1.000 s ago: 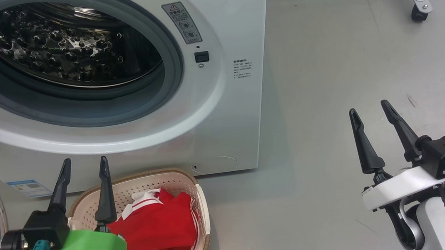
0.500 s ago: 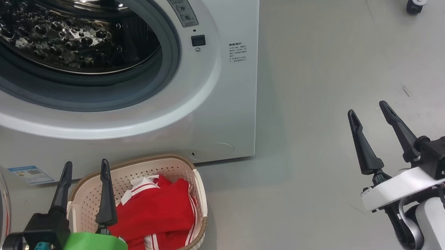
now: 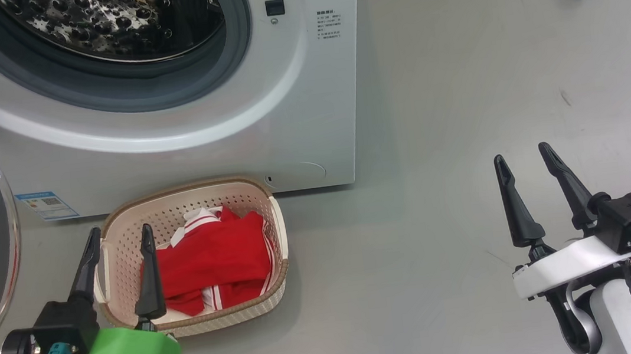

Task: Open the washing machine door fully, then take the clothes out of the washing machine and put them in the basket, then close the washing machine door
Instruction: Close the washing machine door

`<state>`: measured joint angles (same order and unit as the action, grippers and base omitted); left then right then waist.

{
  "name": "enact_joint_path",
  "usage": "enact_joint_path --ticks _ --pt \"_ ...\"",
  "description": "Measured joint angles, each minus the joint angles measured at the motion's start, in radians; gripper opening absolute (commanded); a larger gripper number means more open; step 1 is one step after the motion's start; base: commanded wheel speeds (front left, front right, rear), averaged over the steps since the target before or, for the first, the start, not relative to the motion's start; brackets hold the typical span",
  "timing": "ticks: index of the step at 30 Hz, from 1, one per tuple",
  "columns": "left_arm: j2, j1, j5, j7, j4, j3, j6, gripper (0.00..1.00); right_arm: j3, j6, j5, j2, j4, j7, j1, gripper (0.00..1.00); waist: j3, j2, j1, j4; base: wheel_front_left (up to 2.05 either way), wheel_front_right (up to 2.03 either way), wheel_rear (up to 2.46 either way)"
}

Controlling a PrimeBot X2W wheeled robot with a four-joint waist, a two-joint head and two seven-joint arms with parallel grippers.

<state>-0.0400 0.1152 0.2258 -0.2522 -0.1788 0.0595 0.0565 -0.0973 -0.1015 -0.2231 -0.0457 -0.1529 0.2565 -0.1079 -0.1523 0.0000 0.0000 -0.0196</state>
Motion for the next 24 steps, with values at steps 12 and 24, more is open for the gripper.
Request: enact_joint_path --ticks 12,24 --pt "0.0 0.0 0.0 0.0 0.004 0.002 0.0 1.0 0.002 0.0 -0.006 0.0 -0.001 0.0 -0.001 1.0 -0.003 0.0001 0.0 0.008 -0.85 0.85 0.0" --pt "0.0 0.0 0.0 0.0 0.005 0.001 -0.003 1.0 0.001 0.0 -0.007 0.0 -0.006 0.0 -0.001 1.0 -0.001 0.0001 0.0 0.014 -0.36 0.36 0.0"
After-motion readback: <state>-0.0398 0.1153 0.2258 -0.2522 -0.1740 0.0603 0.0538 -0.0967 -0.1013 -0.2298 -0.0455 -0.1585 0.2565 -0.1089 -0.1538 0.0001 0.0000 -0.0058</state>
